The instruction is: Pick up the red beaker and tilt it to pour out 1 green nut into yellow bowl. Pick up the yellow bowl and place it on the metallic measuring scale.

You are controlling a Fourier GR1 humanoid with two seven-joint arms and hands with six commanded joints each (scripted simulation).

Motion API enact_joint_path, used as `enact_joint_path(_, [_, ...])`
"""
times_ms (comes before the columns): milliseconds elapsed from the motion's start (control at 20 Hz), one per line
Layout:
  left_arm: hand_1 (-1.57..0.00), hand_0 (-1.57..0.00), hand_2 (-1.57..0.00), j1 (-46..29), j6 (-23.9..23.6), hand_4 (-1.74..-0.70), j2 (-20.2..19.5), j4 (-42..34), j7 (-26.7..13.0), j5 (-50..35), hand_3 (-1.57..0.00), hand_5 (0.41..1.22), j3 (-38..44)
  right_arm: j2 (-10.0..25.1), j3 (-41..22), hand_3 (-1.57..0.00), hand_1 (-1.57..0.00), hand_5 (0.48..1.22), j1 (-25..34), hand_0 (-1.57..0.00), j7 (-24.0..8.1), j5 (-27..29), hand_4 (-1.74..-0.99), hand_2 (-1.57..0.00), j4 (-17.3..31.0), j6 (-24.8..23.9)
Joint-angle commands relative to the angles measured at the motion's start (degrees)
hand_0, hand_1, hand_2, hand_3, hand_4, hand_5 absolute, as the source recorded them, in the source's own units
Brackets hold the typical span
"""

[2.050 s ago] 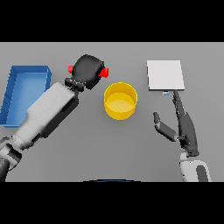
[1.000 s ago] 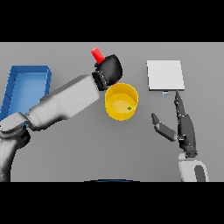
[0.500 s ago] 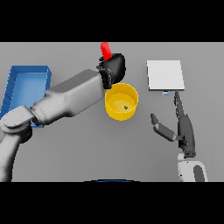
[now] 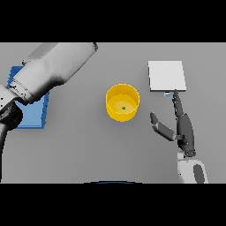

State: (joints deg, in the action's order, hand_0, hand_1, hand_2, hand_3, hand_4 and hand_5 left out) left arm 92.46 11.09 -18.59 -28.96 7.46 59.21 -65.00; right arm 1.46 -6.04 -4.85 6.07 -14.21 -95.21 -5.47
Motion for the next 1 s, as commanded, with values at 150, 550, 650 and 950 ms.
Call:
enact_joint_path(150, [-1.57, -1.57, -1.54, 2.2, 0.0, -1.72, -2.7, 8.0, -4.4, -9.5, -1.38, 1.221, 9.4, 0.3, 0.9, 0.00, 0.00, 0.596, 0.8, 0.00, 0.2, 1.9, -1.200, 0.00, 0.9, 1.0])
enact_joint_path(550, [-1.57, -1.57, -1.57, -6.5, -9.2, -1.74, -13.1, 15.0, -9.4, -35.3, -1.43, 1.221, 29.3, 1.4, 0.9, 0.00, 0.00, 0.586, 0.8, 0.00, 2.2, 2.5, -1.222, 0.00, 1.3, 2.3])
enact_joint_path(650, [-1.57, -1.57, -1.57, -10.7, -12.2, -1.74, -15.8, 13.2, -13.1, -40.1, -1.41, 1.221, 31.8, 2.0, 1.2, 0.00, 0.00, 0.591, 1.3, 0.00, 2.7, 2.1, -1.223, 0.00, 1.8, 2.0])
enact_joint_path(950, [-1.57, -1.57, -1.57, -28.7, -23.4, -1.74, -21.7, -3.2, -24.2, -54.0, -1.46, 1.221, 36.8, 2.9, 0.5, 0.00, 0.00, 0.631, 1.6, 0.00, 2.6, 1.1, -1.210, 0.00, 2.5, 2.6])
